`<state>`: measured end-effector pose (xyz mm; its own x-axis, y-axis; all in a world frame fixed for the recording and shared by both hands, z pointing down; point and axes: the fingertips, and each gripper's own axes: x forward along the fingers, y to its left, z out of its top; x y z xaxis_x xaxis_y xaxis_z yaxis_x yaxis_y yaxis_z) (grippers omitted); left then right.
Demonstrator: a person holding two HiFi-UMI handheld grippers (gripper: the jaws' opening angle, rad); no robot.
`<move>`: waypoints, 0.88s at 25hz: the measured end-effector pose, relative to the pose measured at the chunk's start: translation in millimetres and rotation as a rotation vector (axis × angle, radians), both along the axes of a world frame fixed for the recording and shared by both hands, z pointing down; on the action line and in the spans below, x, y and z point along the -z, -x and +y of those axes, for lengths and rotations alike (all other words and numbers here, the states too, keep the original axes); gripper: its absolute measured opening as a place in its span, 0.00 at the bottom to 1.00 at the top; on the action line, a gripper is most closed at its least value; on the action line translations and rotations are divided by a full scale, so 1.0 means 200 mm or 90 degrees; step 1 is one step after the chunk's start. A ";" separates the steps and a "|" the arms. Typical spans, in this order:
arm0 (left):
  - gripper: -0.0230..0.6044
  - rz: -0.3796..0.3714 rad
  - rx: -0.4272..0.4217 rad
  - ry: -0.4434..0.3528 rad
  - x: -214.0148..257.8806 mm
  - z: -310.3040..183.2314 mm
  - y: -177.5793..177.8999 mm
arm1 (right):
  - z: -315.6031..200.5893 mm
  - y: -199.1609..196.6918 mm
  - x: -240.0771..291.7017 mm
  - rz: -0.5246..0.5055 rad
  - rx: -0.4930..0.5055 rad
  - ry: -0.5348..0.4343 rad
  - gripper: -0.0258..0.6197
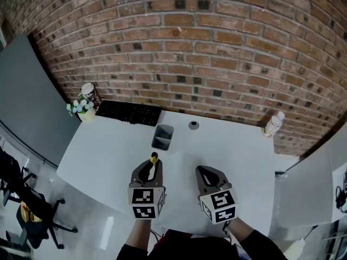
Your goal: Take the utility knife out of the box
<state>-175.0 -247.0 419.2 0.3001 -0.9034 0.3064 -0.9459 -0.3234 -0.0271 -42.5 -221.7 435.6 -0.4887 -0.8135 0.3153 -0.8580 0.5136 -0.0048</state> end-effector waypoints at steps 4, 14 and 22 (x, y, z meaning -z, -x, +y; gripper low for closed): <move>0.15 -0.003 0.007 0.009 -0.03 0.06 -0.01 | 0.02 -0.01 0.00 -0.001 0.011 0.002 0.05; 0.15 -0.002 0.039 0.029 -0.08 0.18 -0.02 | 0.08 -0.03 -0.01 0.004 0.043 0.005 0.05; 0.15 0.000 0.061 0.047 -0.13 0.30 -0.05 | 0.13 -0.08 -0.03 0.009 0.063 0.010 0.05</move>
<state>-164.7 -186.8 444.9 0.2140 -0.9030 0.3726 -0.9725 -0.2330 -0.0063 -27.0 -194.8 440.7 -0.5621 -0.7561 0.3351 -0.8028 0.5962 -0.0016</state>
